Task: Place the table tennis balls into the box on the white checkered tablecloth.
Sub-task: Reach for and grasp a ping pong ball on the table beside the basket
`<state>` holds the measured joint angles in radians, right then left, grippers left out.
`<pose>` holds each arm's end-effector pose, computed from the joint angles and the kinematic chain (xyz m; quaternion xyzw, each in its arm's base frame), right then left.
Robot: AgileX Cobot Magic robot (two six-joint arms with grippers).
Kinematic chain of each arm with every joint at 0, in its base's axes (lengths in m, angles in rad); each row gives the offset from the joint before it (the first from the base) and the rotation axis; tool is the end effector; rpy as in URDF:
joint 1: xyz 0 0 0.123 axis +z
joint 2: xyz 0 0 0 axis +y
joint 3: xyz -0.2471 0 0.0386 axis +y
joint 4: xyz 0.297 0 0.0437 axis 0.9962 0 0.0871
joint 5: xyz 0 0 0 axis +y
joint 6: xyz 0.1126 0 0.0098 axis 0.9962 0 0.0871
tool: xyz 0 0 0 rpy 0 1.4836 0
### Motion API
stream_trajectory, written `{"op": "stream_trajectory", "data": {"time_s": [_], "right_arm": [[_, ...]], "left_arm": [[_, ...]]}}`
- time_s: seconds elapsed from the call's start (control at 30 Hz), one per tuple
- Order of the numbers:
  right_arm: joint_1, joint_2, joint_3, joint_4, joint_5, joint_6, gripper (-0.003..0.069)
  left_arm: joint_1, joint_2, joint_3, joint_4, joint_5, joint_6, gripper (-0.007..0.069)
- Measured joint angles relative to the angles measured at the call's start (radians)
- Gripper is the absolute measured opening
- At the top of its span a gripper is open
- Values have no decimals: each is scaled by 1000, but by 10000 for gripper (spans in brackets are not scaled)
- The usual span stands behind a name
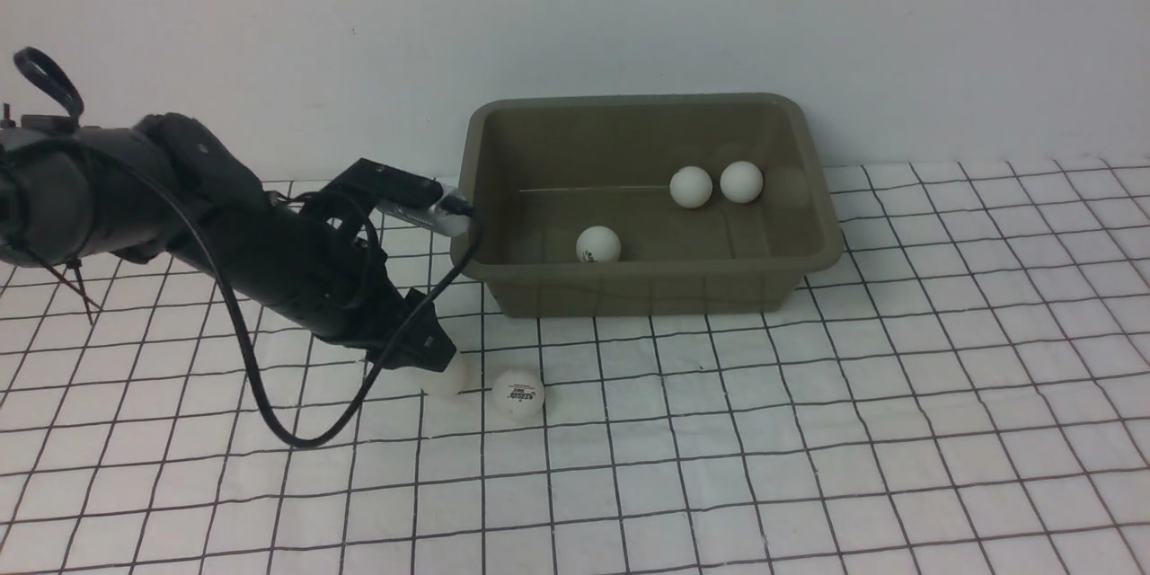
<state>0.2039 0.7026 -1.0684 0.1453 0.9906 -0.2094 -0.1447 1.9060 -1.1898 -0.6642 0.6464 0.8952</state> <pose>0.1879 0.0528 0.4022 -0.1734 0.8497 0.0711 0.4928 0.4015 -0.1009 0.0852 0.2663 0.9250 -0.1654 0.2147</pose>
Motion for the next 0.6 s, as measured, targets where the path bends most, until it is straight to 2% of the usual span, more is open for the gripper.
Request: {"op": "stream_trajectory", "data": {"time_s": [0.23, 0.33, 0.6], "right_arm": [[0, 0, 0, 1, 0, 0, 514], [0, 0, 0, 1, 0, 0, 514], [0, 0, 0, 1, 0, 0, 514]], "left_arm": [[-24, 74, -2, 0, -50, -1, 428], [-24, 84, -2, 8, -65, -6, 351], [-24, -35, -2, -31, -63, -5, 353]]}}
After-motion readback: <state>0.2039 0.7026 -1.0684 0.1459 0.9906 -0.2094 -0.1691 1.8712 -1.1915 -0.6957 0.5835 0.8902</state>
